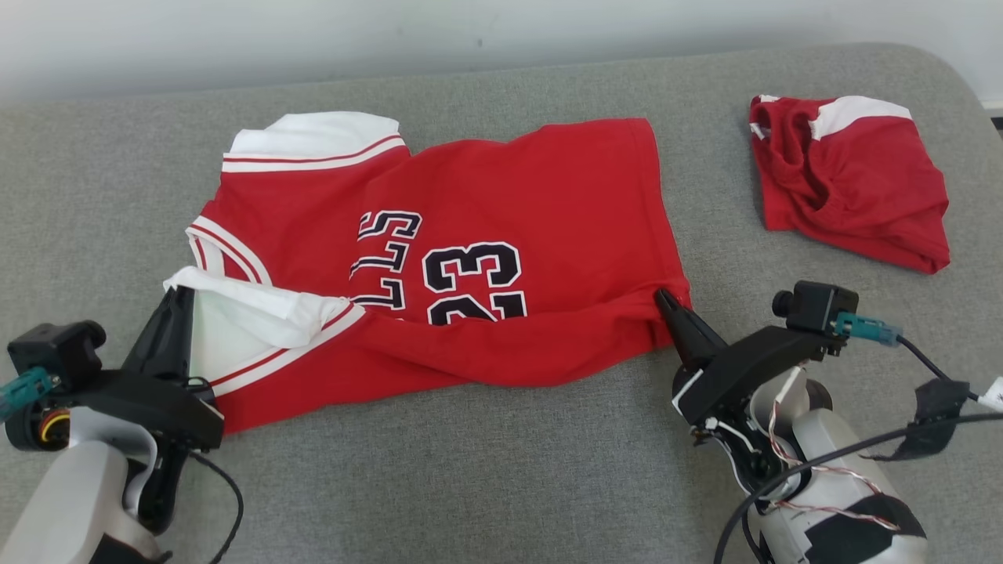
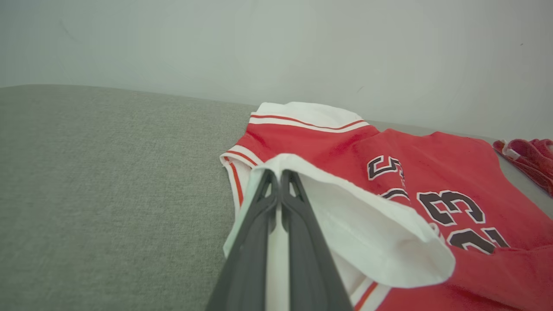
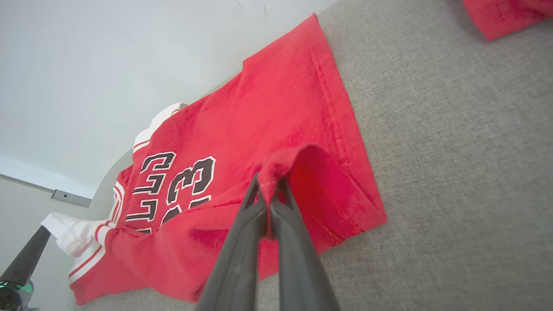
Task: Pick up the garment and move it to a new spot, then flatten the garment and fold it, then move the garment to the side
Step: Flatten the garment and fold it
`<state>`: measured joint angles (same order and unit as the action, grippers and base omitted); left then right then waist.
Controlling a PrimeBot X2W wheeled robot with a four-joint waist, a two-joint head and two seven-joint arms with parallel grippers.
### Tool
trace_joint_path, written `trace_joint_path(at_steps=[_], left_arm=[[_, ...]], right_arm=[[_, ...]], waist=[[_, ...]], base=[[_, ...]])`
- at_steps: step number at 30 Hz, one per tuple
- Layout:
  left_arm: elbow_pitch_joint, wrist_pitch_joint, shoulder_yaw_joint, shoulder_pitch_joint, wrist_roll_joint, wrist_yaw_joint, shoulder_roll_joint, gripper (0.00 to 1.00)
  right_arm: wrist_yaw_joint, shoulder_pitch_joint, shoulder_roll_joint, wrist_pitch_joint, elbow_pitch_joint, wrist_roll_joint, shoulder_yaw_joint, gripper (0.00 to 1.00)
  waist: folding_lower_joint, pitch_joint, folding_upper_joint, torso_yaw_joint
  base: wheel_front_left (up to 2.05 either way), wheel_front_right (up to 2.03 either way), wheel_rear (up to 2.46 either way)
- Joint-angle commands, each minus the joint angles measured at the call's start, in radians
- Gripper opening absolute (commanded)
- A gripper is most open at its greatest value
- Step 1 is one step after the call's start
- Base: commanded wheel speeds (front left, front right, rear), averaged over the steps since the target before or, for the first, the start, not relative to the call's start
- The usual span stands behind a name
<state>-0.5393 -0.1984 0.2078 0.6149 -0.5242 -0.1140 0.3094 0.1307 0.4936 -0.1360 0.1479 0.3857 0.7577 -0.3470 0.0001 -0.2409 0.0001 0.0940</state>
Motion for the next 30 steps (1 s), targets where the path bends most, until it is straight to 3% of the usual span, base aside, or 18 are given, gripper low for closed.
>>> trace_joint_path(at_steps=[1, 10, 11, 12, 13, 14, 15, 16, 23, 30], left_arm=[[-0.019, -0.011, 0.005, 0.022, -0.002, -0.006, 0.003, 0.0], [-0.137, -0.042, 0.042, 0.096, -0.022, -0.013, 0.008, 0.0], [-0.151, -0.044, 0.047, 0.101, -0.025, -0.014, 0.009, 0.0], [-0.161, -0.047, 0.051, 0.106, -0.028, -0.015, 0.009, 0.0], [-0.171, -0.052, 0.055, 0.11, -0.031, -0.014, 0.008, 0.0], [-0.181, -0.054, 0.059, 0.115, -0.026, -0.015, 0.01, 0.31], [-0.189, -0.056, 0.062, 0.118, -0.026, -0.015, 0.008, 0.85], [-0.195, -0.059, 0.065, 0.118, -0.028, -0.015, 0.006, 1.0], [-0.183, -0.068, 0.063, 0.093, -0.023, -0.015, 0.003, 1.0], [-0.041, -0.068, -0.037, -0.026, 0.015, -0.009, -0.017, 1.0]], right_arm=[[0.0, 0.019, 0.004, -0.009, 0.014, 0.009, -0.008, 0.0], [0.0, 0.094, 0.006, -0.05, 0.092, 0.027, -0.037, 0.0], [0.0, 0.1, 0.006, -0.058, 0.1, 0.028, -0.042, 0.16], [0.0, 0.104, 0.005, -0.065, 0.108, 0.029, -0.047, 0.42], [0.0, 0.108, 0.004, -0.073, 0.114, 0.031, -0.053, 0.78], [0.0, 0.113, 0.003, -0.081, 0.12, 0.034, -0.057, 1.0], [0.0, 0.116, 0.0, -0.09, 0.126, 0.036, -0.061, 1.0], [0.0, 0.117, -0.003, -0.097, 0.131, 0.037, -0.065, 1.0], [0.0, 0.116, -0.032, -0.151, 0.144, 0.038, -0.081, 1.0], [0.0, 0.062, -0.085, -0.221, 0.121, -0.019, -0.124, 1.0]], waist=[[-0.0001, -0.006, -0.0001, 0.002], [-0.0001, -0.017, -0.0001, 0.004], [-0.0001, -0.017, -0.0001, 0.005], [-0.0001, -0.016, -0.0001, 0.005], [-0.0001, -0.015, -0.0001, 0.005], [-0.0001, -0.014, -0.0001, 0.004], [-0.0001, -0.011, -0.0001, 0.003], [-0.0001, -0.009, -0.0001, 0.002], [-0.0001, 0.012, -0.0001, -0.01], [-0.0001, 0.052, -0.0001, -0.03]], base=[[0.0, 0.0, 0.0], [0.0, 0.0, 0.0], [0.0, 0.0, 0.0], [0.0, 0.0, 0.0], [0.0, 0.0, 0.0], [0.0, 0.0, 0.0], [0.0, 0.0, 0.0], [0.0, 0.0, 0.0], [0.0, 0.0, 0.0], [0.0, 0.0, 0.0]])
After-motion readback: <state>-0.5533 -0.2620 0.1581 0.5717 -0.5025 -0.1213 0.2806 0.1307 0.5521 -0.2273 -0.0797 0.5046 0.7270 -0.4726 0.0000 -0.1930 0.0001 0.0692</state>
